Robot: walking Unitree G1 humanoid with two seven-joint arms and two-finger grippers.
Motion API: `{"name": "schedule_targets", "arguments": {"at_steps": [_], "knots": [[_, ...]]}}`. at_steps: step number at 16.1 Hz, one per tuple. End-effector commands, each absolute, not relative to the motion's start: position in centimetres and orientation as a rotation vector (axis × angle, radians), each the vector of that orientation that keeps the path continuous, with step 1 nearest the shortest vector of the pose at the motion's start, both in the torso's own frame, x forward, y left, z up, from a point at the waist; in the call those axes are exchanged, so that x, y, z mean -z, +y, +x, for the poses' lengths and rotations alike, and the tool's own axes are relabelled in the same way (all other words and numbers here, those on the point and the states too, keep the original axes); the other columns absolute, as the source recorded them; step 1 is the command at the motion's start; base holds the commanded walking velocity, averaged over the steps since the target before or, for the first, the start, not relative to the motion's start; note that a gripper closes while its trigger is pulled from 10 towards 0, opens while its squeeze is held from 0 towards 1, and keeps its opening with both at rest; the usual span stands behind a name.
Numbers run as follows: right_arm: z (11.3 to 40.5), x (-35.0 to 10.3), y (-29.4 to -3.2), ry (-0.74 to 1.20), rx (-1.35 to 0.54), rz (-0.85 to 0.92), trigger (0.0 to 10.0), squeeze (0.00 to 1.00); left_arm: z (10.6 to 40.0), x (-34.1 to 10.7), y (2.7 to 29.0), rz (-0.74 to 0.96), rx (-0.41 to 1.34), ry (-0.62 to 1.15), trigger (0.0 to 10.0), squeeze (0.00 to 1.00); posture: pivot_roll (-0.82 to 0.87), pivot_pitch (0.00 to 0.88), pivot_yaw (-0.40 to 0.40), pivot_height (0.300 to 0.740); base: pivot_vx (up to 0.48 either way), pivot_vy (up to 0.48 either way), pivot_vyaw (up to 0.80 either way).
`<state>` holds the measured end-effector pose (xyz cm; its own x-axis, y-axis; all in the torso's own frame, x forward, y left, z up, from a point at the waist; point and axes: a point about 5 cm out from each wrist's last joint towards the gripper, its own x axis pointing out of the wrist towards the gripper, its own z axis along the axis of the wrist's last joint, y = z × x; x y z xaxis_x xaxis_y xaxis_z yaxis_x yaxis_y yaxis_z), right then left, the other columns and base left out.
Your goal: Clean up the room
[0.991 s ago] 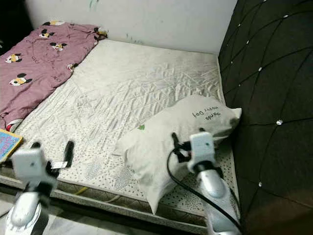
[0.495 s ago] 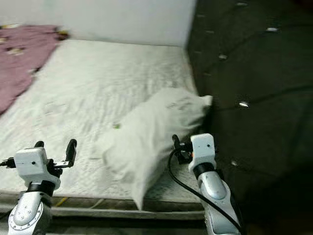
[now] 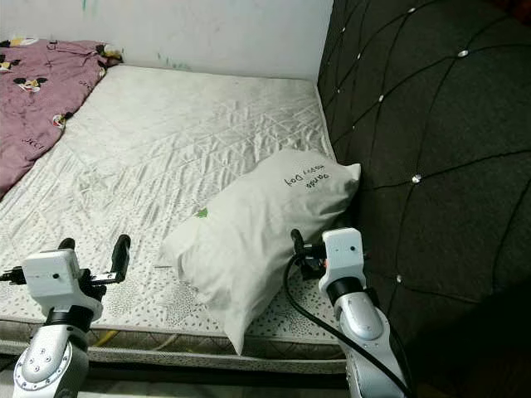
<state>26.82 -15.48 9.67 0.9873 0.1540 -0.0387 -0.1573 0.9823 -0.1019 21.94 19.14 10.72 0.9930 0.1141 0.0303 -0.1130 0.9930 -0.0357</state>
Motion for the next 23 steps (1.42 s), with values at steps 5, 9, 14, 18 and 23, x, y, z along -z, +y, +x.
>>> {"name": "schedule_targets", "arguments": {"at_steps": [5,9,14,18,23], "knots": [[26.97,-10.16,-15.45,0.021,-0.168,-0.117,10.0,0.0,22.12,-11.1,18.78,-0.029,-0.084,-0.042,10.0,0.0,-0.02,0.082,-0.032,0.672,0.0,0.0,0.0],[26.96,-10.12,-15.43,0.021,-0.176,-0.126,10.0,0.0,22.22,-11.12,18.62,-0.03,-0.08,-0.043,10.0,0.0,-0.03,0.085,-0.034,0.632,0.0,0.0,0.0],[27.11,-10.03,-15.37,0.021,-0.187,-0.128,10.0,0.0,22.54,-11.06,18.44,-0.029,-0.106,-0.035,10.0,0.0,-0.03,0.087,-0.035,0.612,0.0,0.0,0.0],[27.24,-9.9,-15.24,0.026,-0.198,-0.134,10.0,0.0,22.61,-11.01,18.29,-0.031,-0.101,-0.031,10.0,0.0,-0.02,0.087,-0.04,0.612,0.0,0.0,0.0],[27.39,-9.77,-15.07,0.029,-0.216,-0.146,10.0,0.0,22.68,-10.99,18.23,-0.037,-0.106,-0.028,10.0,0.0,-0.02,0.085,-0.044,0.612,0.0,0.0,0.0]]}}
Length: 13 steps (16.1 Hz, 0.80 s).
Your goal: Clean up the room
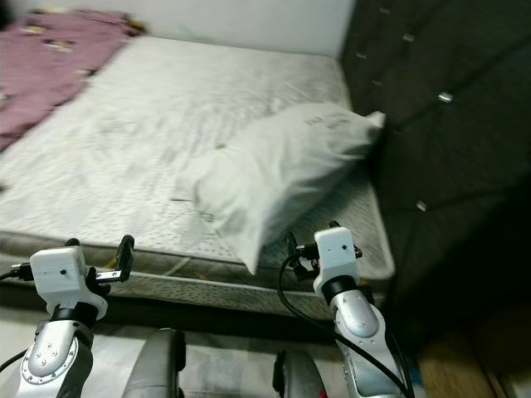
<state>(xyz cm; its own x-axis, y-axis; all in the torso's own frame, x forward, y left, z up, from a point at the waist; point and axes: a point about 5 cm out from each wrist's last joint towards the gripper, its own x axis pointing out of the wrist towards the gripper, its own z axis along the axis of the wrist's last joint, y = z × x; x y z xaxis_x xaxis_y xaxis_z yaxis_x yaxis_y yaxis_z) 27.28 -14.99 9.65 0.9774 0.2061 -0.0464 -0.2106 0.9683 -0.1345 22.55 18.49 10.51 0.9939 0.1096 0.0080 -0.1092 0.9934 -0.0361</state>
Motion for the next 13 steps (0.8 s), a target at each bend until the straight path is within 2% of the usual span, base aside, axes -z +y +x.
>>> {"name": "schedule_targets", "arguments": {"at_steps": [1,10,13], "knots": [[27.38,-9.76,-15.03,0.028,-0.22,-0.146,10.0,0.0,22.69,-10.96,18.21,-0.038,-0.105,-0.028,10.0,0.0,-0.02,0.085,-0.043,0.612,0.0,0.0,0.0],[27.48,-9.84,-14.71,0.021,-0.256,-0.132,10.0,0.0,23.04,-11.18,18.07,-0.041,-0.093,-0.035,10.0,0.0,-0.02,0.088,-0.039,0.517,0.0,0.0,0.0],[27.6,-9.89,-14.72,0.02,-0.254,-0.128,10.0,0.0,23.24,-11.4,17.96,-0.042,-0.086,-0.044,10.0,0.0,-0.02,0.099,-0.038,0.517,0.0,0.0,0.0]]}}
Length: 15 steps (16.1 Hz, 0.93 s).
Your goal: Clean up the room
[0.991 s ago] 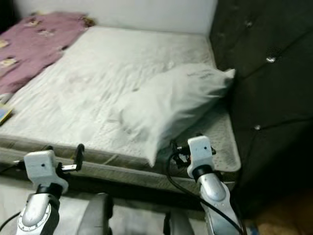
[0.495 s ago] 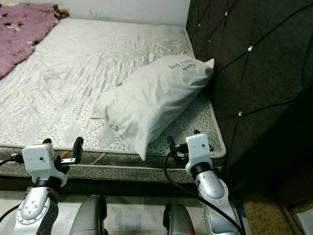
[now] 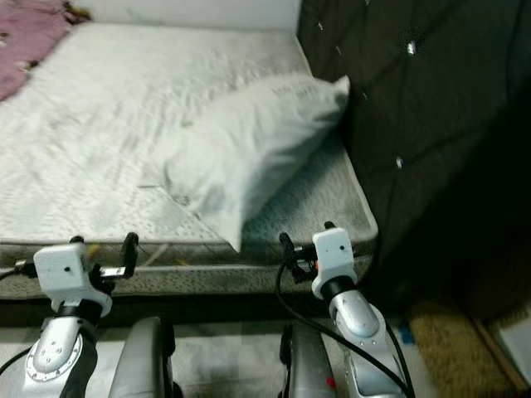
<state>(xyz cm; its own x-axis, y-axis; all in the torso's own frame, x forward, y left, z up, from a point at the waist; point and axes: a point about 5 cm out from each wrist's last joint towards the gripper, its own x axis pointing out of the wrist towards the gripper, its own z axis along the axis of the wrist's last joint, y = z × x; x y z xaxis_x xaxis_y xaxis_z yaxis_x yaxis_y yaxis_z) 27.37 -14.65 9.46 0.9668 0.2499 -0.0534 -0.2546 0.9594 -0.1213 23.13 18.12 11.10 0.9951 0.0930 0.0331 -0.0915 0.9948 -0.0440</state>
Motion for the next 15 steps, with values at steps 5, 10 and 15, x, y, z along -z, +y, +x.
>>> {"name": "schedule_targets", "arguments": {"at_steps": [5,10,15], "knots": [[27.57,-10.18,-14.45,-0.001,-0.289,-0.133,10.0,0.0,23.26,-11.87,17.62,-0.055,-0.054,-0.07,10.0,0.0,-0.02,0.1,-0.039,0.517,0.122,0.0,0.0],[27.83,-10.71,-13.85,-0.027,-0.337,-0.158,10.0,0.0,23.26,-11.95,17.41,-0.069,-0.036,-0.076,10.0,0.0,-0.03,0.102,-0.041,0.517,0.429,0.0,0.48],[28.12,-10.72,-13.99,-0.025,-0.337,-0.157,10.0,0.0,23.33,-11.91,17.37,-0.074,-0.03,-0.072,10.0,0.0,-0.02,0.104,-0.039,0.517,0.48,0.0,0.09]]}}
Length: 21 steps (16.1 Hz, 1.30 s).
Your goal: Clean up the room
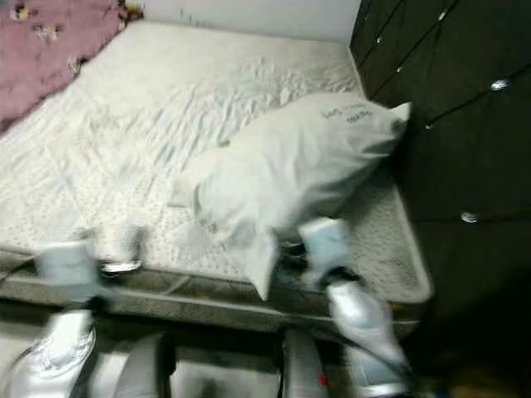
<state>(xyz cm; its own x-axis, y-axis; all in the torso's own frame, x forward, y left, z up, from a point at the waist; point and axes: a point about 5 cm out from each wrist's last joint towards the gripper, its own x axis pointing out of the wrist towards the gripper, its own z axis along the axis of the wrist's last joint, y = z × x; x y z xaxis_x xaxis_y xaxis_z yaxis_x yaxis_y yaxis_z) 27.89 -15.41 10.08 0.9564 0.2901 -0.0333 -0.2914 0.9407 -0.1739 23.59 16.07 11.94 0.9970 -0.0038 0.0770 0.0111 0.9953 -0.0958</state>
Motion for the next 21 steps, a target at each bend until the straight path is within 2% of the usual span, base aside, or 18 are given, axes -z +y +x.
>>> {"name": "schedule_targets", "arguments": {"at_steps": [1,21], "knots": [[28.16,-10.73,-14.01,-0.026,-0.336,-0.16,10.0,0.0,23.41,-11.89,17.31,-0.077,-0.027,-0.071,10.0,0.0,-0.02,0.104,-0.038,0.517,0.36,0.0,0.0],[28.28,-10.64,-14.07,-0.025,-0.339,-0.167,10.0,0.0,23.52,-11.65,17.1,-0.085,-0.04,-0.052,10.0,0.0,-0.02,0.1,-0.038,0.517,0.013,0.0,0.0]]}}
